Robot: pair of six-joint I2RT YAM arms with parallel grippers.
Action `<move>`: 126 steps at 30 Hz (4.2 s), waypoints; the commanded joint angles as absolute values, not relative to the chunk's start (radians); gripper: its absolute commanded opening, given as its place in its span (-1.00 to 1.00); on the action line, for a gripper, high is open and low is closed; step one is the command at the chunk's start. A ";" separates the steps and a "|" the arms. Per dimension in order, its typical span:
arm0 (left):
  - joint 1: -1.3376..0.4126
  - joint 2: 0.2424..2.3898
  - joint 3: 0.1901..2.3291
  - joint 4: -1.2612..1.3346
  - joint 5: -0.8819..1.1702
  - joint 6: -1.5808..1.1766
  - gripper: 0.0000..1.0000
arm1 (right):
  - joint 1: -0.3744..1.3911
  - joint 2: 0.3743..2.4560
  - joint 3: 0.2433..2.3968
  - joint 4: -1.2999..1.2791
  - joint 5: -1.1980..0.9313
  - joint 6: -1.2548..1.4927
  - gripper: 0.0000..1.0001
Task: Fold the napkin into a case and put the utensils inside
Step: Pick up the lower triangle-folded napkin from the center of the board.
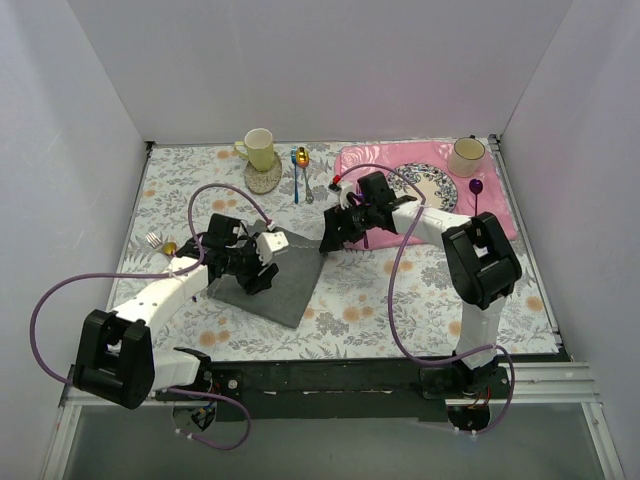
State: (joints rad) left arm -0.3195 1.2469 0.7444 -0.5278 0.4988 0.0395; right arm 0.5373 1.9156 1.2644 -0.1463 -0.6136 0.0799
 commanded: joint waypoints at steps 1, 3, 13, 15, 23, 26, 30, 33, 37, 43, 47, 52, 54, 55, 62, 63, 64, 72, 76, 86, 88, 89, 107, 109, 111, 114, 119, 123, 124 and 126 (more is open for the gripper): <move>-0.333 1.241 0.715 -0.477 0.479 0.008 0.15 | 0.526 1.922 1.285 -0.086 -0.655 0.231 0.68; -0.334 1.246 0.709 -0.468 0.471 0.008 0.15 | 0.526 1.960 1.317 -0.113 -0.663 0.256 0.68; -0.336 1.256 0.684 -0.440 0.451 -0.040 0.15 | 0.526 2.032 1.293 -0.092 -0.682 0.385 0.68; -0.336 1.256 0.680 -0.440 0.446 -0.038 0.14 | 0.525 2.052 1.298 -0.080 -0.692 0.414 0.66; -0.336 1.236 0.661 -0.466 0.426 -0.012 0.11 | 0.522 2.057 1.278 -0.022 -0.744 0.489 0.27; -0.336 1.224 0.657 -0.480 0.425 -0.009 0.08 | 0.517 2.036 1.272 -0.018 -0.746 0.482 -0.20; -0.336 1.218 0.650 -0.515 0.417 0.027 -0.07 | 0.512 1.994 1.270 -0.038 -0.724 0.422 -0.75; -0.336 1.232 0.643 -0.551 0.416 0.078 -0.21 | 0.511 2.012 1.295 -0.108 -0.661 0.318 -0.88; -0.337 1.284 0.653 -0.587 0.411 0.106 -0.36 | 0.522 2.083 1.371 -0.195 -0.600 0.163 -0.97; -0.409 1.379 0.667 -0.649 0.426 0.103 -0.56 | 0.523 2.140 1.391 -0.233 -0.603 0.087 -0.97; -0.471 1.388 0.681 -0.679 0.446 0.094 -0.68 | 0.523 2.129 1.388 -0.245 -0.600 0.039 -0.97; -0.514 1.405 0.745 -0.725 0.488 0.071 -0.71 | 0.523 2.128 1.414 -0.296 -0.610 -0.095 -0.97; -0.515 1.408 0.779 -0.752 0.529 0.043 -0.66 | 0.522 2.140 1.445 -0.331 -0.626 -0.136 -0.97; -0.511 1.410 0.826 -0.771 0.573 0.016 -0.60 | 0.523 2.143 1.451 -0.342 -0.646 -0.159 -0.97; -0.174 1.472 1.073 -0.804 0.748 -0.022 0.11 | 0.525 2.167 1.537 -0.417 -0.680 -0.270 -0.25; -0.144 1.492 1.100 -0.821 0.759 -0.005 0.15 | 0.525 2.175 1.554 -0.431 -0.677 -0.275 -0.08; -0.102 1.517 1.127 -0.839 0.759 0.024 0.18 | 0.525 2.181 1.587 -0.455 -0.661 -0.273 0.02; -0.002 1.600 1.199 -0.735 0.741 -0.021 0.25 | 0.517 2.236 1.713 -0.552 -0.612 -0.265 0.44; -0.002 1.618 1.206 -0.706 0.747 -0.035 0.25 | 0.517 2.279 1.765 -0.619 -0.646 -0.276 0.32; 0.049 1.600 1.164 -0.644 0.732 -0.083 0.24 | 0.515 2.292 1.819 -0.700 -0.781 -0.328 -0.59; 0.058 1.595 1.160 -0.643 0.730 -0.089 0.24 | 0.517 2.283 1.819 -0.695 -0.782 -0.334 -0.77; 0.060 1.591 1.154 -0.640 0.727 -0.089 0.24 | 0.517 2.280 1.818 -0.695 -0.784 -0.336 -0.84; 0.064 1.525 1.071 -0.609 0.736 -0.107 0.23 | 0.488 2.100 1.657 -0.577 -0.689 0.002 0.57; 0.064 1.525 1.063 -0.588 0.735 -0.118 0.23 | 0.488 2.080 1.597 -0.537 -0.634 0.084 0.59; 0.064 1.523 1.063 -0.571 0.736 -0.129 0.24 | 0.488 2.083 1.582 -0.545 -0.605 0.147 0.59; 0.063 1.529 1.071 -0.568 0.742 -0.133 0.24 | 0.488 2.082 1.539 -0.522 -0.603 0.213 0.57; 0.064 1.532 1.072 -0.560 0.733 -0.127 0.23 | 0.488 2.105 1.500 -0.466 -0.667 0.307 0.55; 0.063 1.526 1.063 -0.555 0.730 -0.124 0.24 | 0.486 2.135 1.486 -0.420 -0.701 0.356 0.54; 0.064 1.526 1.062 -0.554 0.730 -0.124 0.24 | 0.485 2.140 1.482 -0.408 -0.712 0.374 0.53; 0.064 1.525 1.057 -0.554 0.726 -0.118 0.24 | 0.485 2.152 1.479 -0.381 -0.724 0.393 0.52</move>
State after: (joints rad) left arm 0.0631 1.5780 1.0710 -0.5701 0.7170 -0.1276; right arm 0.4854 2.1242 1.4910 -0.4633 -0.6724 0.3141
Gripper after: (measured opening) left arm 0.620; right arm 0.764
